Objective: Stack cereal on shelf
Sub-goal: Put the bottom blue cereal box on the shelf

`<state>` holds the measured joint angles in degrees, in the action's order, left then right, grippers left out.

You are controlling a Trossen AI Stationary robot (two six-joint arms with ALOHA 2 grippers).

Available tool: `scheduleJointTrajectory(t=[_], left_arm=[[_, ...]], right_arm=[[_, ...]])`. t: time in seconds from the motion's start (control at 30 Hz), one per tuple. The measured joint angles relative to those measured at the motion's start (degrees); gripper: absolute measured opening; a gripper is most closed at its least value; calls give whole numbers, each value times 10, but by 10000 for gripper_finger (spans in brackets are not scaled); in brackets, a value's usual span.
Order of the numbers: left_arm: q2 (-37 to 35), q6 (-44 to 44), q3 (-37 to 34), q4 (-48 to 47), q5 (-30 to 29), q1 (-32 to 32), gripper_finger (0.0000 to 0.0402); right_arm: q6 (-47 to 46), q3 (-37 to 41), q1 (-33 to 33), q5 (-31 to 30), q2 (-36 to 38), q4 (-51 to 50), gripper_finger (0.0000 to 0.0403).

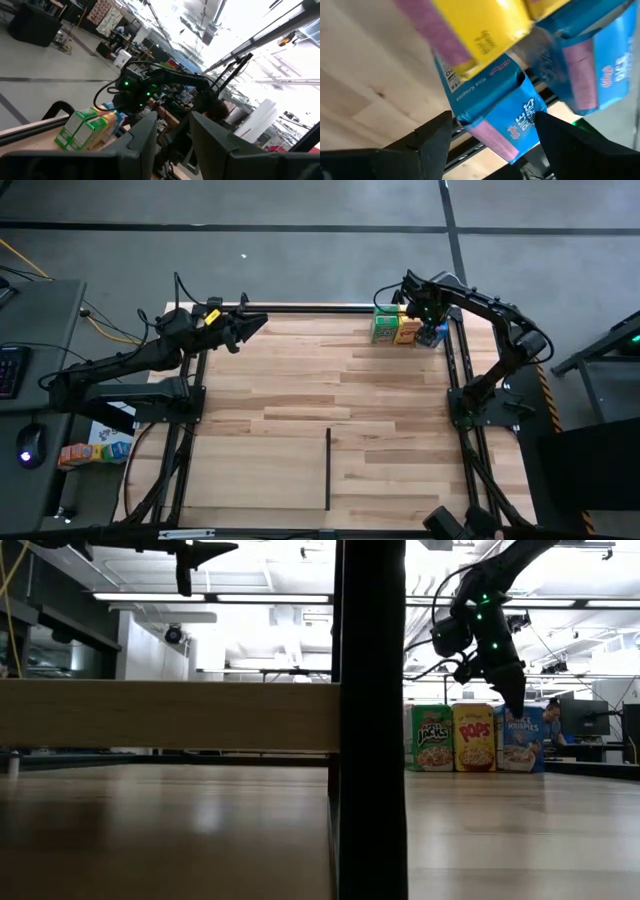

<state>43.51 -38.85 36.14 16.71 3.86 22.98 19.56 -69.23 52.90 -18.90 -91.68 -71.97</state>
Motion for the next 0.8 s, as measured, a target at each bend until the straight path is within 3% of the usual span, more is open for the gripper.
scheduleJointTrajectory(t=[0.47,0.8], left_arm=[[0,0,0,0,0,0,111],[0,0,0,0,0,0,111]], right_arm=[[25,-46,-17,3,-2,-21,267],[43,-25,-3,6,-2,-19,267]])
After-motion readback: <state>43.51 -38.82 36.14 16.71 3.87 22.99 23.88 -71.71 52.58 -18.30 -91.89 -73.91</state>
